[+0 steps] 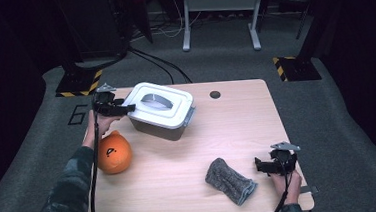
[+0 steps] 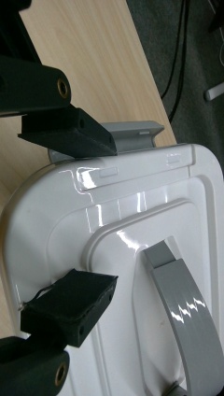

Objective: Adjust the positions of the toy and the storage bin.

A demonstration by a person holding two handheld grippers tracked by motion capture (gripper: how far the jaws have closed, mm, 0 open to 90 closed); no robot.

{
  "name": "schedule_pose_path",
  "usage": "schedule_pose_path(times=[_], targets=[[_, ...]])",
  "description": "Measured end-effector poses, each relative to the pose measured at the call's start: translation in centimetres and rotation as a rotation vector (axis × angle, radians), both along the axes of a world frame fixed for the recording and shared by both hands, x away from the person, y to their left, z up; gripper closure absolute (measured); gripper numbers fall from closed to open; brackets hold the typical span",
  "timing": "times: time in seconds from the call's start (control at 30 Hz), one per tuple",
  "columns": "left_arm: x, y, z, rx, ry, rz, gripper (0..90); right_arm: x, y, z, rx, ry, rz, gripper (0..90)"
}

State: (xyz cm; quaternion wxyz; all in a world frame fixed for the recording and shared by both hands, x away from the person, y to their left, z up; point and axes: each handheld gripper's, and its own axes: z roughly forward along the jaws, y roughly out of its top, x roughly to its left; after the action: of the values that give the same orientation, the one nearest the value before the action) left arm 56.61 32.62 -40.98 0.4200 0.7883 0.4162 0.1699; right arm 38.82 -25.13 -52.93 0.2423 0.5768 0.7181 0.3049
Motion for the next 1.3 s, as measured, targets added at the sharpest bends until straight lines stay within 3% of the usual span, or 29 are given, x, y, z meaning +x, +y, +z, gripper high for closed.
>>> schedule_pose_path(times=[0.3, 0.63, 1.3], targets=[[-0.1, -1.3, 0.1, 0.007, -0.002, -0.026, 31.4, 0.0, 0.0, 0.0, 0.0, -0.002, 0.003, 1.0], [-0.2, -3.3, 0.4, 0.045, 0.012, -0.069, 29.0, 0.0, 0.0, 0.0, -0.003, -0.005, 0.005, 1.1], [-0.8, -7.3, 0.3, 0.041, 0.002, -0.129, 25.7, 0.0, 0.0, 0.0, -0.001, -0.009, 0.011, 1.7]])
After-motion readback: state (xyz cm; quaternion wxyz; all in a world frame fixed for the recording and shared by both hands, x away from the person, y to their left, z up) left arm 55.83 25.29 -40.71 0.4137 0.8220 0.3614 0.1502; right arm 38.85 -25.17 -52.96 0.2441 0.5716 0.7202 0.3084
